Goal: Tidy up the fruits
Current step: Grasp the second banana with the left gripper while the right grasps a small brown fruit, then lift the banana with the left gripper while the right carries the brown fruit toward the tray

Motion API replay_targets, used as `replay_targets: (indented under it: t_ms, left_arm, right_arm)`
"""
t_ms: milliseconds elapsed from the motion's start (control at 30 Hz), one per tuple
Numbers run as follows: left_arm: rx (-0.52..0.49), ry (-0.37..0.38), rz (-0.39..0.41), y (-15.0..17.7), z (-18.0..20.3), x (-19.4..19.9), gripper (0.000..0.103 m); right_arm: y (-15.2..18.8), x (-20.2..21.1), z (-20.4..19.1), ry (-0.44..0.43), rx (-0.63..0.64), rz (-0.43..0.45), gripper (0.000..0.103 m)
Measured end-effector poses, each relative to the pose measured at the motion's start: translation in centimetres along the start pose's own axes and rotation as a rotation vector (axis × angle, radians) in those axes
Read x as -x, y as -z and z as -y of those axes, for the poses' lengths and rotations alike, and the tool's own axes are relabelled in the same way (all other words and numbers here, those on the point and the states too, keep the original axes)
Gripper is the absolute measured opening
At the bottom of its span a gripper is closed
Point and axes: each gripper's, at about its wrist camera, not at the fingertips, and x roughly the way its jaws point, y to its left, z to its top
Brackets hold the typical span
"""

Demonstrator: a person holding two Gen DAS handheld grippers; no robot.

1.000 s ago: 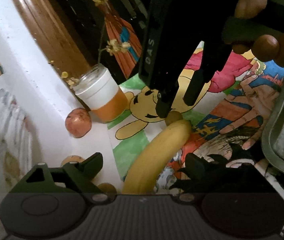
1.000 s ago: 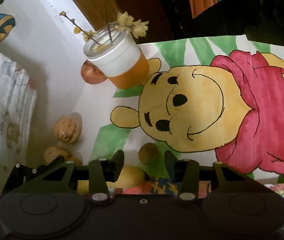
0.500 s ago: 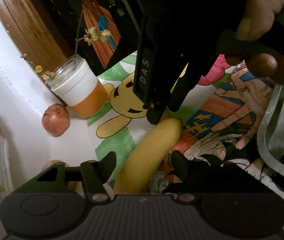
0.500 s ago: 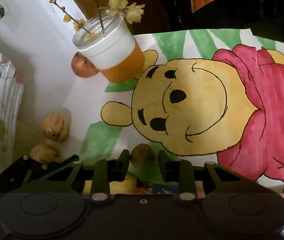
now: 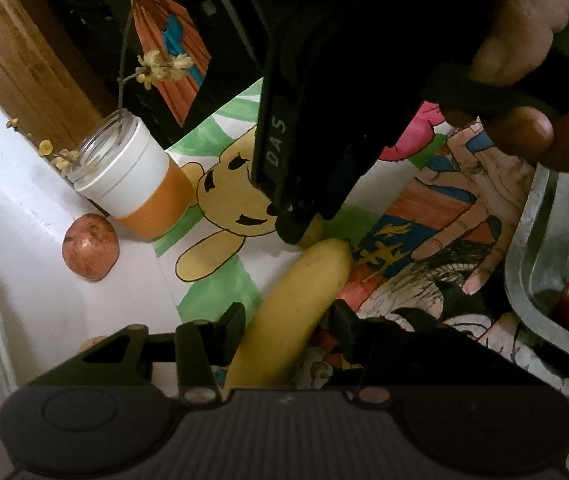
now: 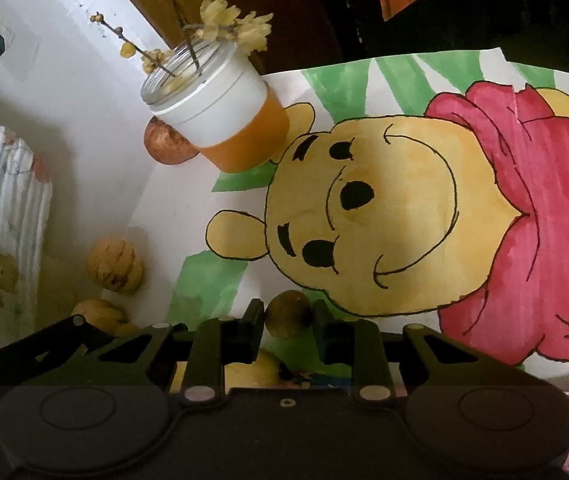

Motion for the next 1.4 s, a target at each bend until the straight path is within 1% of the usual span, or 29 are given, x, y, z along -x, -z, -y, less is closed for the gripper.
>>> replay_targets:
  t_ms: [100,200,300,400,467,500,533,567,633,800,900,967,1100,1400]
  left_arm:
    - [0.025,0.005,-0.016,-0.3,-0.2,0.0,0.050]
    - [0.100,0.015,-0.039,-0.7,-0.9,0.1,0.050]
    - [0.230,0.038,-0.065,-1.2,-2.3,0.2,0.049]
    - [0.347,0.031,-0.097,-1.4,-3.5,0.3,0.048]
    - [0.405,0.028,-0.108,-1.5,-4.1,0.5,0.048]
    - [0.420,0.033,-0.104,-1.5,-4.3,0.6,0.047]
    - [0.433,0.037,-0.097,-1.4,-4.5,0.9,0.045]
    - [0.437,0.032,-0.092,-1.3,-4.5,1.2,0.041]
    - [0.448,0.024,-0.088,-1.3,-4.4,1.6,0.038]
    - [0.467,0.005,-0.068,-1.0,-4.0,2.5,0.038]
    - [0.509,0.012,-0.048,-0.8,-4.1,3.3,0.037]
    - [0.533,0.023,-0.021,-0.7,-4.1,4.0,0.037]
    - [0.553,0.020,0.033,-0.4,-3.7,5.0,0.036]
    - [0.646,0.024,0.187,0.7,-1.9,8.5,0.035]
  right_arm:
    - [-0.2,0.4,0.3,-0.006,-0.007,0.007,0.028]
    - [-0.4,1.0,0.6,-0.010,-0.013,0.015,0.028]
    - [-0.6,1.7,1.0,-0.011,-0.019,0.024,0.028]
    - [-0.6,2.3,1.5,-0.009,-0.027,0.029,0.028]
    - [-0.4,2.6,1.9,-0.010,-0.031,0.032,0.028]
    - [-0.3,2.8,2.1,-0.011,-0.033,0.033,0.028]
    - [-0.2,3.0,2.2,-0.012,-0.033,0.035,0.028]
    - [-0.1,3.2,2.3,-0.015,-0.031,0.037,0.028]
    - [0.2,3.4,2.5,-0.020,-0.031,0.039,0.028]
    - [0.8,3.9,2.6,-0.032,-0.033,0.038,0.028]
    - [1.1,4.2,2.6,-0.036,-0.035,0.039,0.028]
    - [1.4,4.5,2.6,-0.042,-0.037,0.043,0.028]
    - [2.1,5.1,2.7,-0.054,-0.035,0.053,0.028]
    - [4.4,7.8,2.2,-0.093,-0.014,0.102,0.028]
